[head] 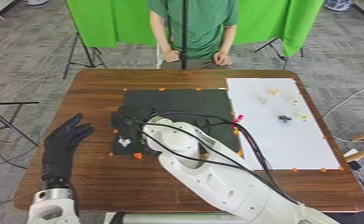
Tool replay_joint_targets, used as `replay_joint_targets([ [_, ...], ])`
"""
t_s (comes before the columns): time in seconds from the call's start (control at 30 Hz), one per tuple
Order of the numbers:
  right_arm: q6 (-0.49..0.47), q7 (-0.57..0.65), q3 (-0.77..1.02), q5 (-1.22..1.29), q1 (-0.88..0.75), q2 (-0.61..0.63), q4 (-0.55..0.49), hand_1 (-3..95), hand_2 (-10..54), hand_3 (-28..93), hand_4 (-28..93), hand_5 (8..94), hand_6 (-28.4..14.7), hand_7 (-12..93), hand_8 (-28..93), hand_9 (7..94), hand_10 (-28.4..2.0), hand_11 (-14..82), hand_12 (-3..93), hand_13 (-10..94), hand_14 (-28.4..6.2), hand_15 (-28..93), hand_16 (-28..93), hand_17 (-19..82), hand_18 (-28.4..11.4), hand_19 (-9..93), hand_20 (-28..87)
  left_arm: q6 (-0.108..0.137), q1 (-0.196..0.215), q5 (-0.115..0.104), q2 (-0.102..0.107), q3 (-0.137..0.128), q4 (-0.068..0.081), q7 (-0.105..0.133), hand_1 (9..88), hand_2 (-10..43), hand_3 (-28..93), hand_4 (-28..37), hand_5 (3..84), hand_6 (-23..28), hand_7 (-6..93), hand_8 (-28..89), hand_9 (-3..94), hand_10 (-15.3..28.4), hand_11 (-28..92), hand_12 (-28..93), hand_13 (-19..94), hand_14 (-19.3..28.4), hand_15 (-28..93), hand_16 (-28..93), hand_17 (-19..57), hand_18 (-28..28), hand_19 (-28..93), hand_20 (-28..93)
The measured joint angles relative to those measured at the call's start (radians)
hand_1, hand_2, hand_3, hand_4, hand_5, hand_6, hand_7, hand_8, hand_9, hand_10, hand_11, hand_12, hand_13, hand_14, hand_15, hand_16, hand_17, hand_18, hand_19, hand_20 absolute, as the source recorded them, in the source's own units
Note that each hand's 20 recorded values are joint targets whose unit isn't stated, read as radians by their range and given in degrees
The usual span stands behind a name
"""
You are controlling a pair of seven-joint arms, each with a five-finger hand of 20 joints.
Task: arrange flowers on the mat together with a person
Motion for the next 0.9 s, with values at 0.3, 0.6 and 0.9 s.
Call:
replay_joint_targets([
  [0.3, 0.039, 0.011, 0.012, 0.113, 0.023, 0.077, -0.103, 46.2, -9.5, 69, -25, 50.8, 5.1, 18, -15, 64.0, -15.1, 9.1, 17.1, 77, -6.9, 61, 32, 34, -23.9, 77, 55, 0.004, 0.026, 0.001, -0.010, -0.015, -0.016, 0.001, 23.7, -5.0, 70, -24.7, 48.2, 3.3, 11.7, -6, 52.0, 14.6, 19, 13, 46, 17.5, 22, -3, 16.2, 13.3, 15, 22],
  [0.6, 0.265, 0.030, 0.352, 0.504, -0.080, 0.222, -0.466, 31.5, -4.0, 67, -19, 56.5, 0.3, 15, -10, 62.3, -15.3, 9.5, 18.0, 63, -13.4, 32, 26, 25, -20.0, 53, 42, 0.004, 0.048, 0.007, -0.023, -0.030, -0.030, 0.001, 23.9, -5.2, 70, -24.5, 48.1, 3.3, 11.4, -6, 51.9, 14.5, 19, 13, 46, 17.5, 22, -3, 16.2, 13.3, 15, 22],
  [0.9, 0.258, -0.254, 0.833, 0.940, -0.455, 0.323, -0.686, 13.2, 3.9, 69, -16, 46.5, -1.4, 8, -8, 43.6, -16.3, 4.7, 14.3, 36, -15.1, 9, 20, 19, -17.5, 15, 29, 0.003, 0.068, 0.036, -0.029, -0.050, -0.046, -0.002, 22.3, -3.2, 70, -25.9, 48.5, 3.5, 11.3, -6, 52.0, 14.6, 19, 13, 46, 17.5, 21, -3, 16.4, 13.2, 15, 22],
])
